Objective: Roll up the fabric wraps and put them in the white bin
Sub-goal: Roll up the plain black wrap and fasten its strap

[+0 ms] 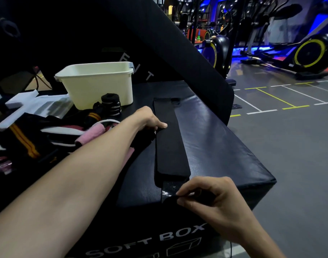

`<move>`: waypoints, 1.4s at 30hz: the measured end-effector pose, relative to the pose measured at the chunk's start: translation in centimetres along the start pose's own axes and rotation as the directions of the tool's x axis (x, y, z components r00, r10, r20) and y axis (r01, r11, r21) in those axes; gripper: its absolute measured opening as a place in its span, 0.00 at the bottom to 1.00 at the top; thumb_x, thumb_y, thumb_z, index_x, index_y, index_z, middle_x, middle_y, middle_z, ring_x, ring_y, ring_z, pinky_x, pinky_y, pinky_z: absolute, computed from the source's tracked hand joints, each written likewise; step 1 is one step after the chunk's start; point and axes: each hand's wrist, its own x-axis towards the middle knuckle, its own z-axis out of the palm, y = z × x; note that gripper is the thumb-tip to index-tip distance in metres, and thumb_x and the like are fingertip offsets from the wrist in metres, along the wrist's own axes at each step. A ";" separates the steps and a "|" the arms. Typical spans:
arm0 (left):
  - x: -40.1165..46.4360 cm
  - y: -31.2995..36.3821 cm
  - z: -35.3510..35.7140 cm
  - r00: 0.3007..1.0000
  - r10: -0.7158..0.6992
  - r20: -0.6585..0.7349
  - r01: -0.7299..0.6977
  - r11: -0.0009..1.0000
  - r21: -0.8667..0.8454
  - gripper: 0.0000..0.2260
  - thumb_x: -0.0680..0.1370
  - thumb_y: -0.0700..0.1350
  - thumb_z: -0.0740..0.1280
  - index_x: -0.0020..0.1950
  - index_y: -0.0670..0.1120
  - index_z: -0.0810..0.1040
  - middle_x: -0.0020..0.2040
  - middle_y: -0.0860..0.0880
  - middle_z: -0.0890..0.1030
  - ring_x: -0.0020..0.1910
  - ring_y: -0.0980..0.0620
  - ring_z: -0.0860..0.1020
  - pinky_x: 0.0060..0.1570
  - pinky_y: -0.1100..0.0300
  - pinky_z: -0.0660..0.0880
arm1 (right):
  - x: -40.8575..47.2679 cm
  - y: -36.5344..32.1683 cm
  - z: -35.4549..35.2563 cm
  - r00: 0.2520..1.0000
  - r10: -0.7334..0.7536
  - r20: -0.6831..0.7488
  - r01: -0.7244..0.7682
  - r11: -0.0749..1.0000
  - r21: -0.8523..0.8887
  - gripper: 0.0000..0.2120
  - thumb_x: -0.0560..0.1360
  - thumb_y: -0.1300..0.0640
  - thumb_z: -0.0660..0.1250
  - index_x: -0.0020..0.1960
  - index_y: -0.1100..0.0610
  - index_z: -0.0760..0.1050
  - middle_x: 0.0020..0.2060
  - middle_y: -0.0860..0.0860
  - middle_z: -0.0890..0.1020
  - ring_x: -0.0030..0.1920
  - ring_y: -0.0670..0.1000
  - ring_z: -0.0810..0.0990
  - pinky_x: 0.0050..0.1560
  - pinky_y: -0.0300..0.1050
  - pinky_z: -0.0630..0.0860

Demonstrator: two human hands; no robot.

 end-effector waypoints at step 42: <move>-21.2 -9.9 6.1 0.718 0.615 -0.327 -0.668 0.741 -0.071 0.09 0.74 0.61 0.67 0.47 0.58 0.81 0.44 0.61 0.80 0.47 0.59 0.73 0.47 0.55 0.75 | -0.2 1.4 2.9 0.965 -0.144 -0.219 0.073 0.951 -0.300 0.09 0.70 0.63 0.80 0.47 0.54 0.85 0.46 0.42 0.85 0.50 0.46 0.85 0.48 0.47 0.82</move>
